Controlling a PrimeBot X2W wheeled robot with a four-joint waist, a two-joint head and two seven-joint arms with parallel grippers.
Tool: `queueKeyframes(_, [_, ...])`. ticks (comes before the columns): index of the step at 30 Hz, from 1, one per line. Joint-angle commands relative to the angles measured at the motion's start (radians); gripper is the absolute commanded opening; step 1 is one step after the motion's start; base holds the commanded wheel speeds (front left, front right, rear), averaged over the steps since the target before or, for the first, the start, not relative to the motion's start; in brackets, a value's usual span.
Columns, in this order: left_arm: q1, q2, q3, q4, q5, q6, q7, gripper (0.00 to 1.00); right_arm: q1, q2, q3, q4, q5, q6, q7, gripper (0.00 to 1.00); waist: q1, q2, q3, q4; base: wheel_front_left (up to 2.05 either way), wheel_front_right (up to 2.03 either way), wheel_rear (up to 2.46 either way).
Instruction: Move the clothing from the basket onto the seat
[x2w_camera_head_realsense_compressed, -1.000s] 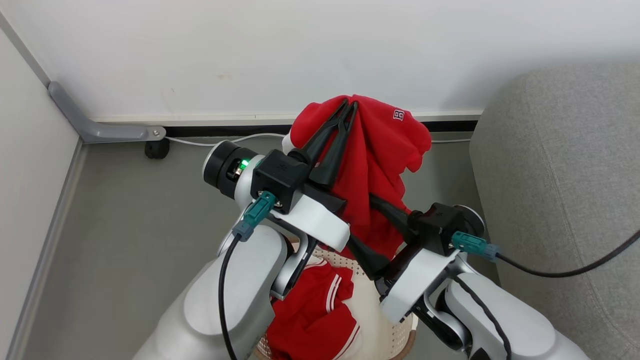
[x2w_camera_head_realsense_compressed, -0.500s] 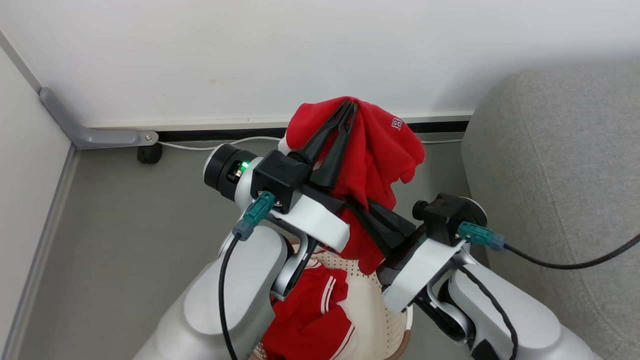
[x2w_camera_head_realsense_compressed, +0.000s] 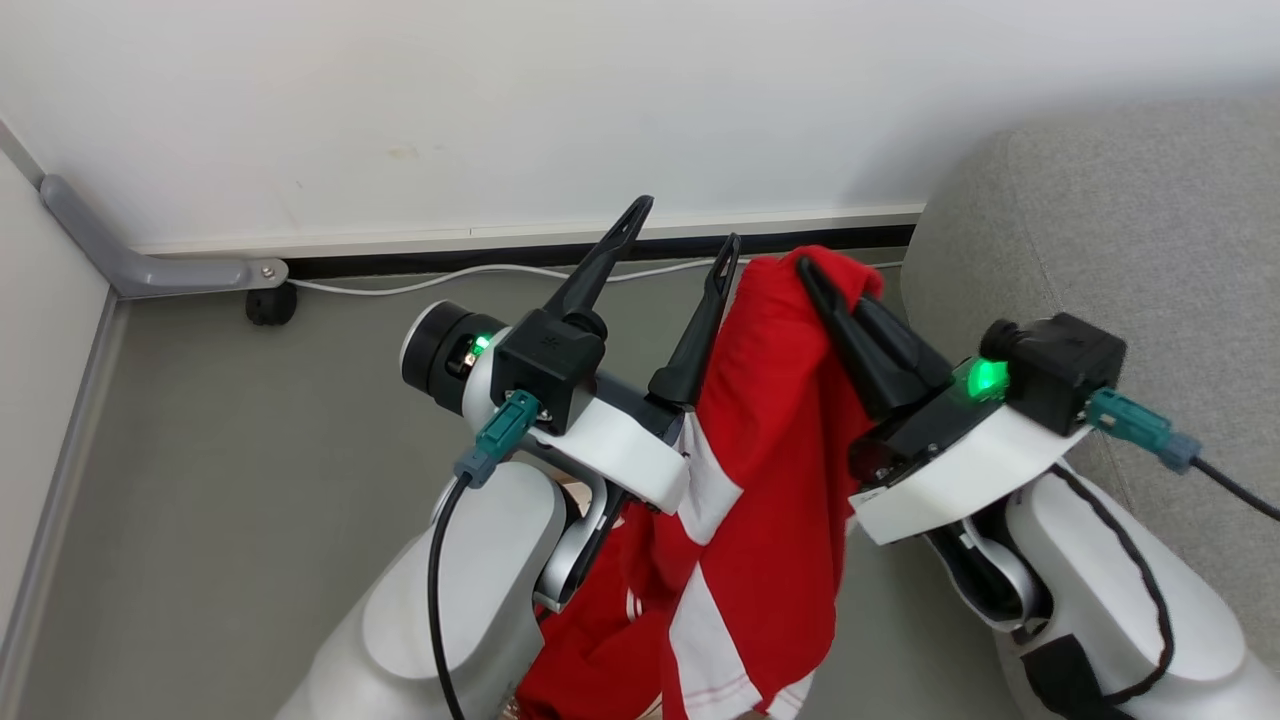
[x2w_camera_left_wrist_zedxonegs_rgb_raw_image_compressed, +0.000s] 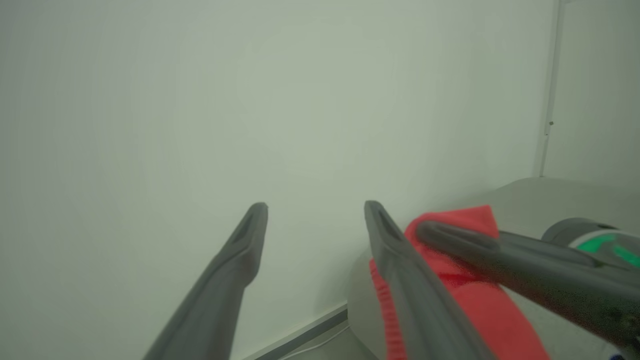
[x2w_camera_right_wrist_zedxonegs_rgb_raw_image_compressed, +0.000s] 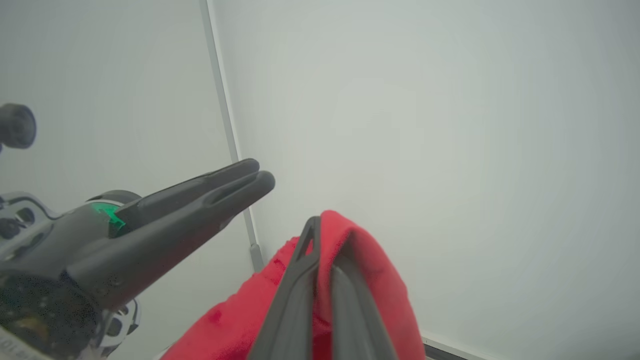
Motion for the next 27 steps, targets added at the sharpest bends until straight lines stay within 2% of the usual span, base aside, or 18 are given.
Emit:
queueKeyframes(1, [-0.006, 0.01, 0.037, -0.02, 0.006, -0.006, -0.006, 1.0, 0.014, -0.003, -0.02, -0.044, -0.006, 0.004, -0.006, 0.0, 0.0, 0.0, 0.001, -0.006, 0.0, 0.0, 0.0])
queueKeyframes(6, [0.019, 0.01, 0.041, -0.012, 0.006, -0.019, -0.006, 1.0, 0.029, -0.027, -0.092, -0.1, -0.01, 0.004, -0.006, 0.0, 0.0, 0.0, -0.001, -0.029, 0.0, 0.0, 0.0])
queueKeyframes(15, [0.076, 0.01, 0.046, 0.002, -0.001, -0.059, -0.006, 1.0, 0.029, -0.049, -0.161, -0.147, -0.014, 0.004, -0.006, 0.0, 0.0, 0.0, -0.013, -0.09, 0.0, 0.0, 0.0])
queueKeyframes(27, [0.146, 0.01, 0.004, 0.045, -0.033, -0.104, -0.006, 1.0, -0.009, -0.078, -0.253, -0.178, -0.012, 0.004, -0.006, 0.0, 0.0, 0.0, -0.022, -0.231, 0.0, 0.0, 0.0])
